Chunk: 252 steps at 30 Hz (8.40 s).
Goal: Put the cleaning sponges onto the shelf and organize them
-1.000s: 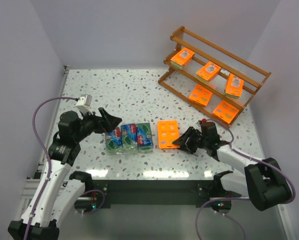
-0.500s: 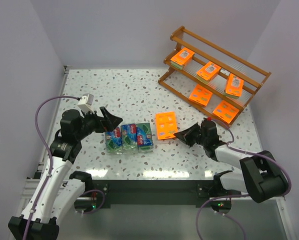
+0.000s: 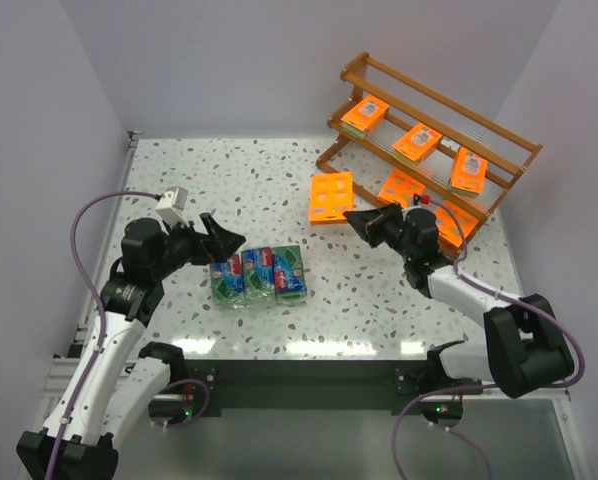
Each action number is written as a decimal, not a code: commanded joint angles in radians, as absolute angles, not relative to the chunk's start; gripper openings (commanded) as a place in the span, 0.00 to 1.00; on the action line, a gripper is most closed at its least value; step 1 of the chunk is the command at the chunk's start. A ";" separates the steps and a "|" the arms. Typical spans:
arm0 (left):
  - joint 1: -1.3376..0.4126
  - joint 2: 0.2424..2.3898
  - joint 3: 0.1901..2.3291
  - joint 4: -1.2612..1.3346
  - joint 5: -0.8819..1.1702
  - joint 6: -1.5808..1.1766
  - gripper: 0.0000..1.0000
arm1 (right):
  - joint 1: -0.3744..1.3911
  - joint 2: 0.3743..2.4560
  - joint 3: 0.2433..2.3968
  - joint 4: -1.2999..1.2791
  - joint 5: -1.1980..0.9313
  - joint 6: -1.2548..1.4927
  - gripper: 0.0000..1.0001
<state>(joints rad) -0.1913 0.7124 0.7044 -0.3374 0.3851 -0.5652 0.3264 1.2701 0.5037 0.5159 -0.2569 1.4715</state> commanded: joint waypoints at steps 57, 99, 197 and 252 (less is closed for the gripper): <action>-0.193 0.831 0.733 -0.264 0.347 -0.515 1.00 | 0.387 1.963 1.245 0.258 0.529 1.459 0.00; -0.193 0.729 0.732 -0.302 0.325 -0.545 1.00 | 0.518 1.428 0.885 -0.176 -0.293 0.874 0.64; -0.193 0.632 0.730 -0.333 0.387 -0.578 1.00 | -0.486 1.315 1.195 0.210 -0.508 1.298 0.00; -0.193 0.730 0.842 -0.264 0.451 -0.575 1.00 | 0.456 0.913 0.650 -0.307 -0.204 1.147 0.76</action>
<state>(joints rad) -0.1913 0.7132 0.7677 -0.3737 0.3870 -0.5659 0.4507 0.9207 0.6312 -0.3401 -0.2596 1.1748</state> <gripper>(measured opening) 0.997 0.756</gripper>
